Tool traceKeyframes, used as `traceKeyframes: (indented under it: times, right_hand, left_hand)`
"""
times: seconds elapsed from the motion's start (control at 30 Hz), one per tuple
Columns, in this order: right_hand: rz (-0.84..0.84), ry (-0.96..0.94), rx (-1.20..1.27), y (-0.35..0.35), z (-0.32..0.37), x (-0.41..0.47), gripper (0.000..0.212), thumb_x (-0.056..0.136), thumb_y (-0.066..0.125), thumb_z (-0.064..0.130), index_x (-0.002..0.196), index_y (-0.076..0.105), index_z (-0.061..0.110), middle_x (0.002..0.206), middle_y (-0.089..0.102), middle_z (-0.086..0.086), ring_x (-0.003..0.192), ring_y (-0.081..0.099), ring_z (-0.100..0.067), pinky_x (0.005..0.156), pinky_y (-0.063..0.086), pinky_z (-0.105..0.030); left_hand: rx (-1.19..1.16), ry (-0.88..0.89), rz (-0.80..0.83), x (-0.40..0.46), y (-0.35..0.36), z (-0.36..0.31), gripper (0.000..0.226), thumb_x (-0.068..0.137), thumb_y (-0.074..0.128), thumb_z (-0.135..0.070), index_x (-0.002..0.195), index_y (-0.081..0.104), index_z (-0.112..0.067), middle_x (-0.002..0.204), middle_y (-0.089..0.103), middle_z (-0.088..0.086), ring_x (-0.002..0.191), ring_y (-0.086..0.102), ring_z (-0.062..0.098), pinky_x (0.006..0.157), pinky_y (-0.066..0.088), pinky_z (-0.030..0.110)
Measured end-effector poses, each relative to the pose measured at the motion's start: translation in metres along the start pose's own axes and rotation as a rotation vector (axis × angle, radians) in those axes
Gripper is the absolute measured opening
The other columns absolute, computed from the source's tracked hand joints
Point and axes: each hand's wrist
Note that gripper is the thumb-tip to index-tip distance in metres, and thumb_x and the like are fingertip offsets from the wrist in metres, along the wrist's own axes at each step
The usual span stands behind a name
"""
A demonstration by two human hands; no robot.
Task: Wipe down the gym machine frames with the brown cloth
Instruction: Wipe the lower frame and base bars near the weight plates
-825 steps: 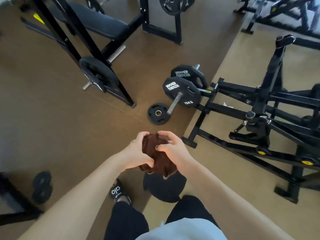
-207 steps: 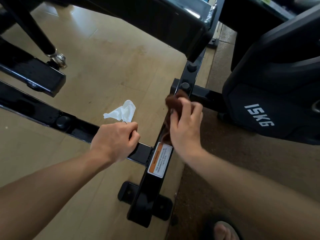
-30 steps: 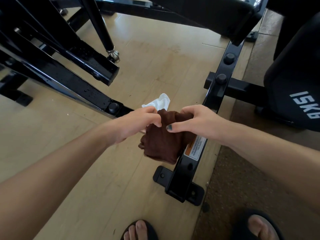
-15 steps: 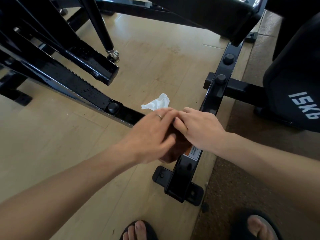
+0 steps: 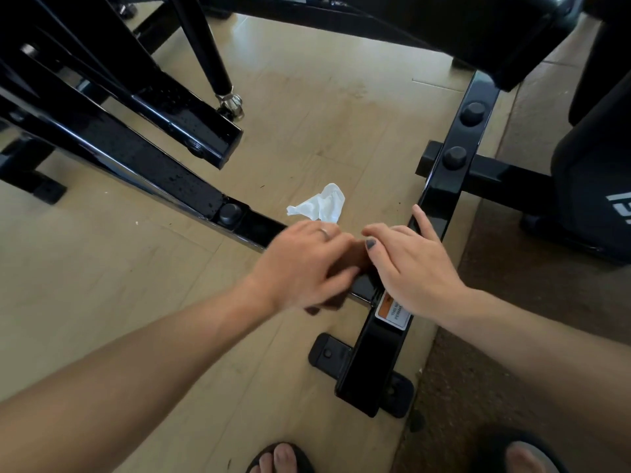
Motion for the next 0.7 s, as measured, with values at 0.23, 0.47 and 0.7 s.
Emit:
traceKeyframes:
  times: [0.23,0.47,0.7]
  right_hand:
    - [-0.073,0.022,0.169,0.002,-0.008,0.004,0.056,0.106,0.006,0.043,0.126,0.056,0.025,0.088,0.072,0.002,0.107,0.062,-0.008,0.117,-0.018,-0.014]
    - [-0.220,0.180,0.556,0.002,-0.009,-0.003,0.036,0.105,0.028,0.034,0.134,0.047,0.027,0.114,0.063,0.010,0.122,0.053,-0.010,0.113,0.042,-0.042]
    - [-0.090,-0.128,-0.099,0.010,-0.021,-0.011,0.048,0.107,0.021,0.039,0.113,0.067,0.026,0.111,0.069,0.008,0.120,0.058,-0.017,0.129,0.011,-0.045]
  left_hand:
    - [0.066,-0.329,0.039,-0.010,-0.022,0.064,0.049,0.093,0.036,-0.053,0.103,0.067,-0.017,0.098,0.067,0.000,0.095,0.060,0.024,0.077,0.046,0.035]
    - [-0.035,-0.071,0.024,0.015,0.008,-0.051,0.041,0.101,0.041,-0.044,0.100,0.063,-0.010,0.096,0.065,0.007,0.091,0.056,0.028,0.090,0.044,0.039]
    - [0.107,-0.147,0.104,-0.009,-0.023,0.041,0.045,0.098,0.041,-0.041,0.110,0.068,-0.007,0.101,0.069,0.009,0.096,0.063,0.031,0.090,0.048,0.041]
Point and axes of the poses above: each hand's wrist, its own x-axis towards the middle knuckle, its own y-axis out of the palm, z = x × y
